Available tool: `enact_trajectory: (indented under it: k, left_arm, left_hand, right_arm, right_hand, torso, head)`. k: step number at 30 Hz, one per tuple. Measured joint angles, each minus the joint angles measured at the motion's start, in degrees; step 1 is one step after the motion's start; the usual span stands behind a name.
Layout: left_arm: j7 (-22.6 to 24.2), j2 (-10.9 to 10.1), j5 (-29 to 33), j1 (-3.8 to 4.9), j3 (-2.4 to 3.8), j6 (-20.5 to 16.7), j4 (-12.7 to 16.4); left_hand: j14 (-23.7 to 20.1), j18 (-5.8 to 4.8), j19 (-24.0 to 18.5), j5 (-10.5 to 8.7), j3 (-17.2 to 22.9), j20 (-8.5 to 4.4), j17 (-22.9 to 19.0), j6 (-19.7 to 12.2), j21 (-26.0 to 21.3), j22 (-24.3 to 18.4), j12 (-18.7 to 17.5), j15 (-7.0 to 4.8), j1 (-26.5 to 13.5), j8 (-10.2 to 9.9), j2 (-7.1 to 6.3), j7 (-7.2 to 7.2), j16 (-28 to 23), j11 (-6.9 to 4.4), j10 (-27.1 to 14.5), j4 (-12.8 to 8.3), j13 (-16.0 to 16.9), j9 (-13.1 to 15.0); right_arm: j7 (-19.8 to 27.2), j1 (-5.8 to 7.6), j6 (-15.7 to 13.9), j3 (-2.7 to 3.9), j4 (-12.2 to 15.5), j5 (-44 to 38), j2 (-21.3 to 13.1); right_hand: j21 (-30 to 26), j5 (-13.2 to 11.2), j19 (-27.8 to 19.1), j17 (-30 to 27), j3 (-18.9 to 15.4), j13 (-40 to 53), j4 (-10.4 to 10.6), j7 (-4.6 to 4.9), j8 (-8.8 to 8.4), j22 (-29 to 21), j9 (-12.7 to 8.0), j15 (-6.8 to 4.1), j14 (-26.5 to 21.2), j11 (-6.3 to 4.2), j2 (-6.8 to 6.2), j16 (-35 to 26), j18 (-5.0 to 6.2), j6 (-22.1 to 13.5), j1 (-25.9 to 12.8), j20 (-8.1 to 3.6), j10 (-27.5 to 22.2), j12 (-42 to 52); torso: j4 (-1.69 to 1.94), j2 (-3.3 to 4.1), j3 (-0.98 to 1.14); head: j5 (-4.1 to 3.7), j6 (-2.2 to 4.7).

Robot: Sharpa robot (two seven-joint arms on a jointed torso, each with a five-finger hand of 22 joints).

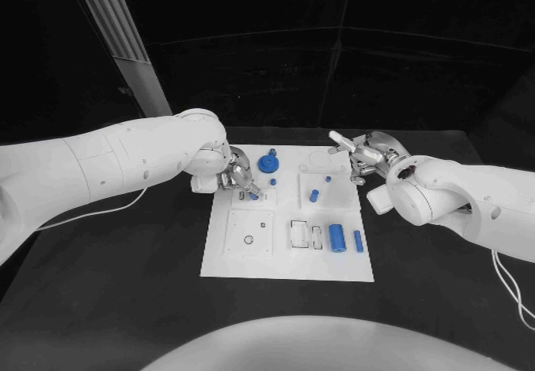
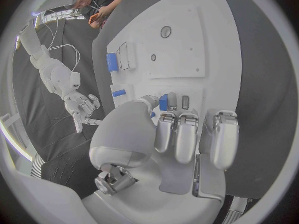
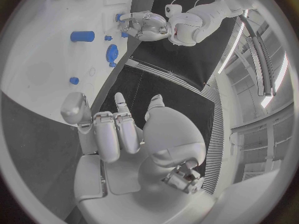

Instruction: Assemble the parts on the task board

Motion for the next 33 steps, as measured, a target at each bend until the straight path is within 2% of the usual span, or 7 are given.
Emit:
enact_trajectory:
  k: [21, 33]
  left_arm:
    - [-0.01, 0.39, 0.09, -0.08, 0.02, 0.30, -0.68]
    - [-0.02, 0.54, 0.05, -0.08, 0.07, 0.81, -0.94]
  left_hand:
    - [0.00, 0.00, 0.00, -0.03, 0.12, 0.00, 0.00, -0.14, 0.00, 0.00, 0.00, 0.00, -0.38, 0.20, -0.38, -0.13, 0.00, 0.00, 0.00, -0.12, 0.00, 0.04]
    - [0.00, 0.00, 0.00, -2.23, 0.02, 0.00, 0.00, -0.13, 0.00, 0.00, 0.00, 0.00, -0.37, 0.20, -0.40, -0.13, 0.00, 0.00, 0.00, -0.22, 0.00, 0.49]
  right_arm:
    - [-0.02, 0.00, 0.12, 0.00, 0.54, 0.67, 0.00]
    - [-0.04, 0.00, 0.27, 0.00, 0.57, 1.65, -0.01]
  right_hand:
    - [0.00, 0.00, 0.00, 0.00, 0.00, 0.00, 0.00, 0.21, 0.21, 0.00, 0.00, 0.00, 0.00, 0.00, 0.00, 0.00, 0.01, -0.21, 0.00, 0.00, 0.00, 0.00]
    - [0.00, 0.00, 0.00, 0.00, -0.20, 0.00, 0.20, 0.04, 0.21, 0.00, 0.00, 0.00, 0.00, 0.00, 0.00, 0.00, 0.00, -0.37, 0.00, 0.00, 0.00, 0.00]
  torso:
    - [-0.02, 0.02, 0.00]
    - [-0.04, 0.02, 0.01]
  head:
    - [0.08, -0.14]
    - [0.15, -0.15]
